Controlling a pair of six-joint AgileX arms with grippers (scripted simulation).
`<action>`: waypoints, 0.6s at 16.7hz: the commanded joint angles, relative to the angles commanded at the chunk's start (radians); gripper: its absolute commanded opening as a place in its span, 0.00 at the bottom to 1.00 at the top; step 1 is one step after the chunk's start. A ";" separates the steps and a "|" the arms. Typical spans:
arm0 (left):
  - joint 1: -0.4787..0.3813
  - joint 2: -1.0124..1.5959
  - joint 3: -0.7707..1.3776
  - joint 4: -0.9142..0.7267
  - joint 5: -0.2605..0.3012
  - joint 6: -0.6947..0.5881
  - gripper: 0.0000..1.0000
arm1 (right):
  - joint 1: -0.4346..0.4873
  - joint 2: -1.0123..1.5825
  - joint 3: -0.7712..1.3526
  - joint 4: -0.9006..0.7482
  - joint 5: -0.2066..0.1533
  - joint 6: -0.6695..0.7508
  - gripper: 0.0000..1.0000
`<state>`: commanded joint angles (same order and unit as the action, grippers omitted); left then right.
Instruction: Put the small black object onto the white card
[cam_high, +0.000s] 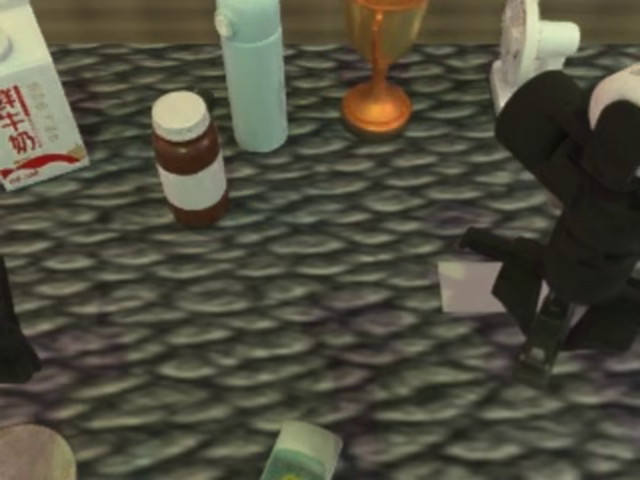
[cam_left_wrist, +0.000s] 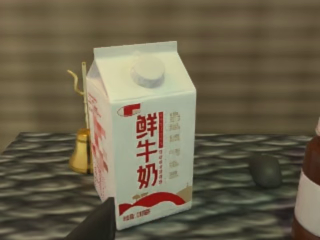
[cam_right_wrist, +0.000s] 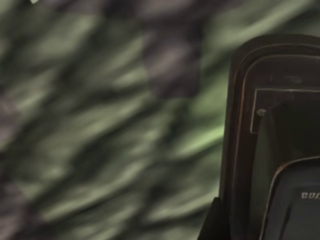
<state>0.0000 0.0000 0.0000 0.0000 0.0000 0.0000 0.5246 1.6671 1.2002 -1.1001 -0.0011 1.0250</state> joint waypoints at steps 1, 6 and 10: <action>0.000 0.000 0.000 0.000 0.000 0.000 1.00 | -0.003 0.004 -0.003 0.003 0.000 0.002 0.00; 0.000 0.000 0.000 0.000 0.000 0.000 1.00 | -0.011 0.056 0.065 -0.012 0.004 0.116 0.00; 0.000 0.000 0.000 0.000 0.000 0.000 1.00 | -0.036 0.146 0.185 -0.033 0.013 0.393 0.00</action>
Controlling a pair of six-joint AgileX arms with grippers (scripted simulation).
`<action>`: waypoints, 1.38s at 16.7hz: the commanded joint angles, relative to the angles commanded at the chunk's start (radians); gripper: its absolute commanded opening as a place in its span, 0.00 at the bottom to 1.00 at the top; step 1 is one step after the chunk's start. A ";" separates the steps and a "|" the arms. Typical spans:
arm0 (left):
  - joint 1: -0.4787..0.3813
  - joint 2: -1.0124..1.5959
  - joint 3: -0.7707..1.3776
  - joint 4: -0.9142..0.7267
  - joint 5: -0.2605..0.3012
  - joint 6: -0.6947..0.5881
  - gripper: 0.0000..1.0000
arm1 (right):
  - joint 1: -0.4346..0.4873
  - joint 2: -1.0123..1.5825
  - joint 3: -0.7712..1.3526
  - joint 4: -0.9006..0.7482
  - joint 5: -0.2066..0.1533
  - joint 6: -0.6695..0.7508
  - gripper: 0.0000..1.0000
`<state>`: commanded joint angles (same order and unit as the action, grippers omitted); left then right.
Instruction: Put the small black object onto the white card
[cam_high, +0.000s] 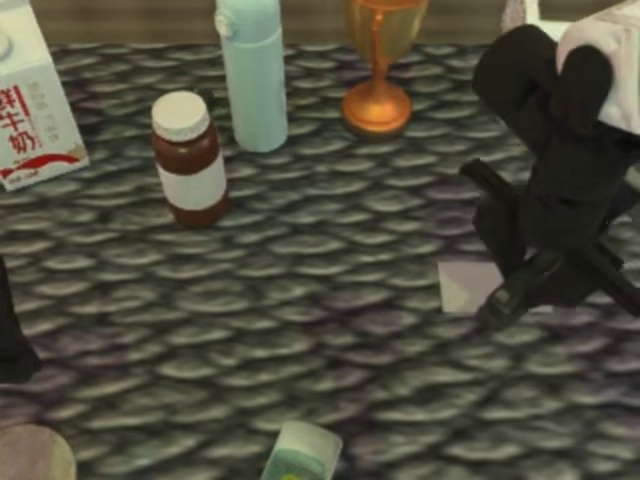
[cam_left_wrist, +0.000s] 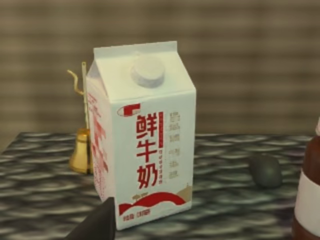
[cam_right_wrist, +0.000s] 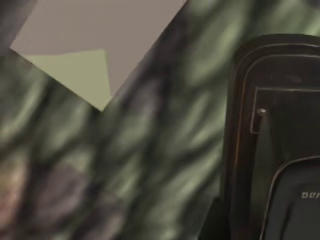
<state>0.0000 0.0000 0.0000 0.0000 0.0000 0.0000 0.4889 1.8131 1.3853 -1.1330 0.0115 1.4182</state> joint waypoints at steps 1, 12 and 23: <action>0.000 0.000 0.000 0.000 0.000 0.000 1.00 | -0.008 0.024 0.033 -0.005 0.003 0.087 0.00; 0.000 0.000 0.000 0.000 0.000 0.000 1.00 | -0.064 0.157 0.241 -0.018 0.020 0.574 0.00; 0.000 0.000 0.000 0.000 0.000 0.000 1.00 | -0.072 0.262 0.065 0.269 0.020 0.566 0.00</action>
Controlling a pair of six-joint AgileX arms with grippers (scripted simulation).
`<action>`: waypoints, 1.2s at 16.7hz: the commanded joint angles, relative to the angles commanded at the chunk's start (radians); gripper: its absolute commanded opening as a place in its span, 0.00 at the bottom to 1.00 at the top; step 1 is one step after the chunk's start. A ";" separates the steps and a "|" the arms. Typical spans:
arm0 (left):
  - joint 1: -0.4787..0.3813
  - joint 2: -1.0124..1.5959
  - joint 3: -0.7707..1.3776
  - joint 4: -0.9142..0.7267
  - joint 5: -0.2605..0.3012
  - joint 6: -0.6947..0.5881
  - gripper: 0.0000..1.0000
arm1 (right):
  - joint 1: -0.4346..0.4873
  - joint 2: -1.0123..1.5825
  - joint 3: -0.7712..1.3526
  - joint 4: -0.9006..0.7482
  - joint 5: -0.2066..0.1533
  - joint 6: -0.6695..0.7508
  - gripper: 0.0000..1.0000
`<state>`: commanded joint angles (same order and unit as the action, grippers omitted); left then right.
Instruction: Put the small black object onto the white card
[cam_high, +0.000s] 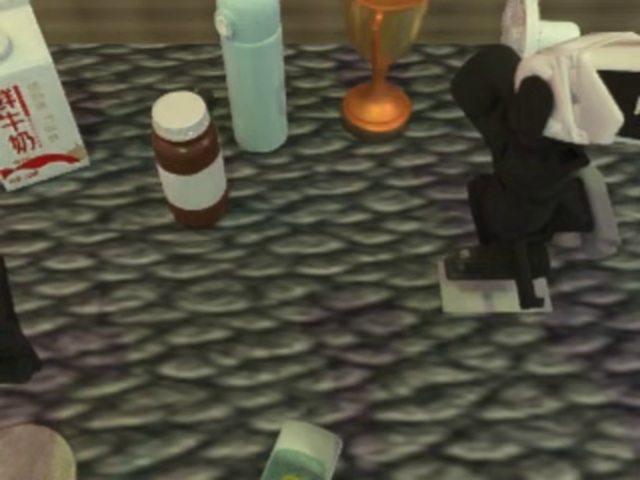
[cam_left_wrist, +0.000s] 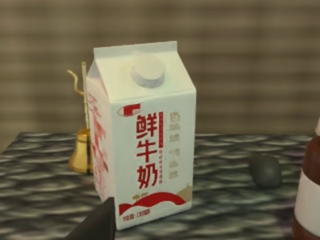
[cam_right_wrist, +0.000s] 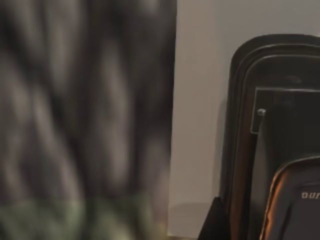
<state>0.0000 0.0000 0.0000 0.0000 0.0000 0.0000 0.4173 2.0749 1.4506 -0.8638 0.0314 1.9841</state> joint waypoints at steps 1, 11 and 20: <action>0.000 0.000 0.000 0.000 0.000 0.000 1.00 | -0.001 0.013 -0.019 0.030 0.000 0.000 0.00; 0.000 0.000 0.000 0.000 0.000 0.000 1.00 | -0.002 0.028 -0.039 0.060 0.000 0.000 0.38; 0.000 0.000 0.000 0.000 0.000 0.000 1.00 | -0.002 0.028 -0.039 0.060 0.000 0.000 1.00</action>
